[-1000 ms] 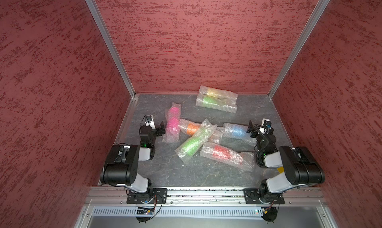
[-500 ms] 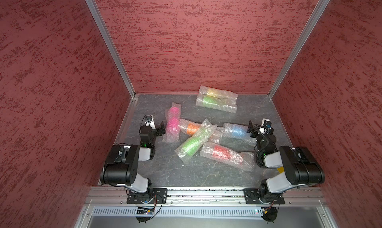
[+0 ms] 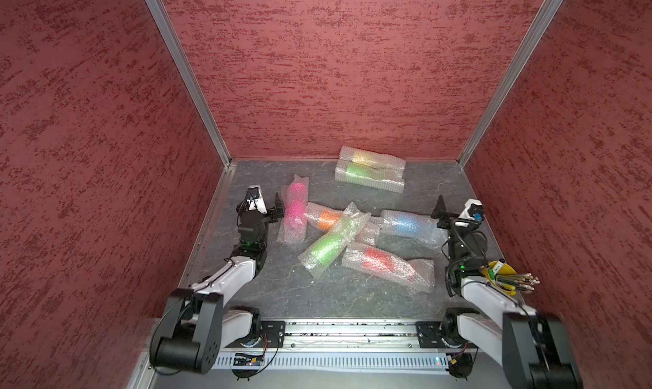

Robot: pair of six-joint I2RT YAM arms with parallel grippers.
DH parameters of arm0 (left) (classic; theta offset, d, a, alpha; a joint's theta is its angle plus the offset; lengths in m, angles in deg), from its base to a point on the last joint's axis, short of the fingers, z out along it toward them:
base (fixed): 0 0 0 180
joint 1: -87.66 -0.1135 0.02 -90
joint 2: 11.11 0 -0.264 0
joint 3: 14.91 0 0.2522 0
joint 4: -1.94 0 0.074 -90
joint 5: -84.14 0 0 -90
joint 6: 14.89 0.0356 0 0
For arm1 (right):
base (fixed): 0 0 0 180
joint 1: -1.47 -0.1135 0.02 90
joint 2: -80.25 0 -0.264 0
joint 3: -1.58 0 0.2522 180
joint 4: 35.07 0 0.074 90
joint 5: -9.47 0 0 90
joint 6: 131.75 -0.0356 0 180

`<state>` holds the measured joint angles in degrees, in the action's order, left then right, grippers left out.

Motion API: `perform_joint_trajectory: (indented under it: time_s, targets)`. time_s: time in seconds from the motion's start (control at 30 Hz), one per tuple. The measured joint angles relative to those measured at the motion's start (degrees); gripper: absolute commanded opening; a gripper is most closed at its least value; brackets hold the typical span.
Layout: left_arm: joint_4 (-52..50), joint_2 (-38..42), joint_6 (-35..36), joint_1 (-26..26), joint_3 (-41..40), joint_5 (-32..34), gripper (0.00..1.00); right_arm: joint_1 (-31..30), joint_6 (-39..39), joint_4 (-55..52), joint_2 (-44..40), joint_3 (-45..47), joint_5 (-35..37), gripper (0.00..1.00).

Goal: Unpack wine glasses from bubble wrap
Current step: Pick up the bubble wrap from the center of the board.

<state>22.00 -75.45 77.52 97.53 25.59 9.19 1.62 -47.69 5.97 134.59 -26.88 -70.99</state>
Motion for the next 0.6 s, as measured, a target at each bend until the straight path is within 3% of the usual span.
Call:
perform_joint_trajectory:
  time_s: [0.07,0.17,0.27,0.33,0.47,0.53,0.6]
  targets:
    - [-6.10,5.03,1.27,4.39,3.63,-1.62,1.00,-0.76,-2.78,-6.69,-6.51,-3.43,-1.33,0.99]
    - [-16.13,11.52,2.67,15.89,9.73,-2.43,1.00,-4.96,-6.16,-18.67,-13.46,-10.49,-4.13,0.99]
    - [-28.28,13.18,1.95,30.38,17.90,1.46,1.00,-11.82,-8.37,-32.74,-15.08,-19.82,-4.50,0.99]
    - [-37.31,11.56,-0.96,36.37,23.71,4.94,1.00,-16.28,-9.40,-43.01,-13.00,-28.09,-2.97,0.99]
    - [-57.20,5.09,-9.31,37.81,34.40,7.08,1.00,-20.31,-10.64,-59.19,-5.25,-43.34,-1.77,0.99]
    - [-65.13,2.19,-14.01,35.01,37.27,4.76,1.00,-20.33,-12.41,-62.55,-2.91,-45.22,-2.23,0.99]
    - [-69.29,1.55,-19.10,28.37,36.22,-2.91,1.00,-20.28,-14.05,-64.59,-2.25,-43.47,-4.13,0.99]
